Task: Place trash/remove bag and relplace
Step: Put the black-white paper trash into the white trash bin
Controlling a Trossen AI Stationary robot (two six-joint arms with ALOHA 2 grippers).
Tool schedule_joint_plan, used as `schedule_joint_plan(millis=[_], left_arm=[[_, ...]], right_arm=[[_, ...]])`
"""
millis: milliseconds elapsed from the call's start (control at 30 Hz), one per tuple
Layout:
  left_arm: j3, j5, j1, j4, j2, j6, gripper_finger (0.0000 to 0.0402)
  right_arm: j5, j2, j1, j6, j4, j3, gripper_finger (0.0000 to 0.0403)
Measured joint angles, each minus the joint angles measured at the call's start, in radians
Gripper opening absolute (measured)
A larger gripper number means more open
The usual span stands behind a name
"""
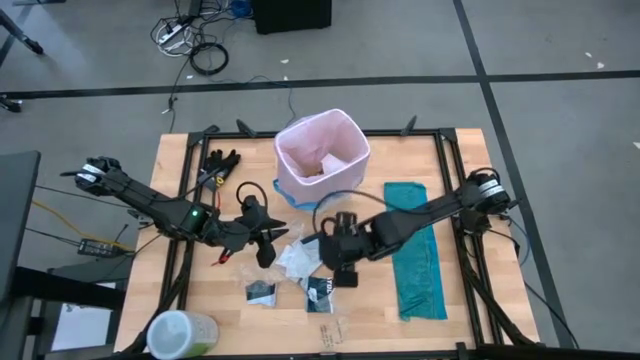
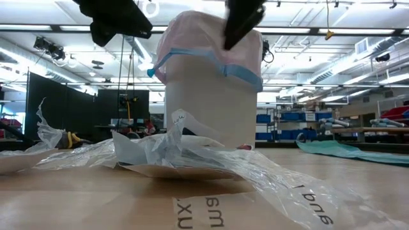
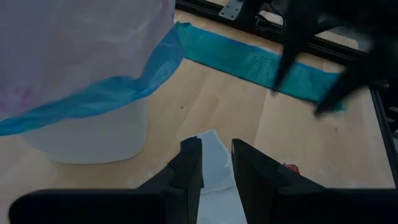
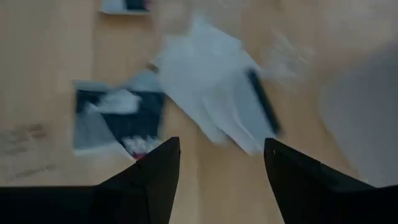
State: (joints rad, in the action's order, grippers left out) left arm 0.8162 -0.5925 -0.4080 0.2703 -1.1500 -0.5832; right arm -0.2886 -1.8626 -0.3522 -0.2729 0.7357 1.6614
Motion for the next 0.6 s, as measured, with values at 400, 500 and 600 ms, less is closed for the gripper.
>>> schedule_joint_plan(millis=[400, 500, 600], left_arm=[[-0.001, -0.002, 0.000, 0.099, 0.000, 0.004, 0.0096], [-0.001, -0.003, 0.000, 0.103, 0.000, 0.004, 0.0096], [-0.001, -0.002, 0.000, 0.105, 0.000, 0.004, 0.0096]], right_arm=[[0.018, 0.010, 0.033, 0.146, -0.275, -0.228, 0.0217], [-0.029, 0.010, 0.032, 0.144, -0.369, -0.285, 0.0221], [-0.081, 0.009, 0.032, 0.138, -0.427, -0.333, 0.0222]])
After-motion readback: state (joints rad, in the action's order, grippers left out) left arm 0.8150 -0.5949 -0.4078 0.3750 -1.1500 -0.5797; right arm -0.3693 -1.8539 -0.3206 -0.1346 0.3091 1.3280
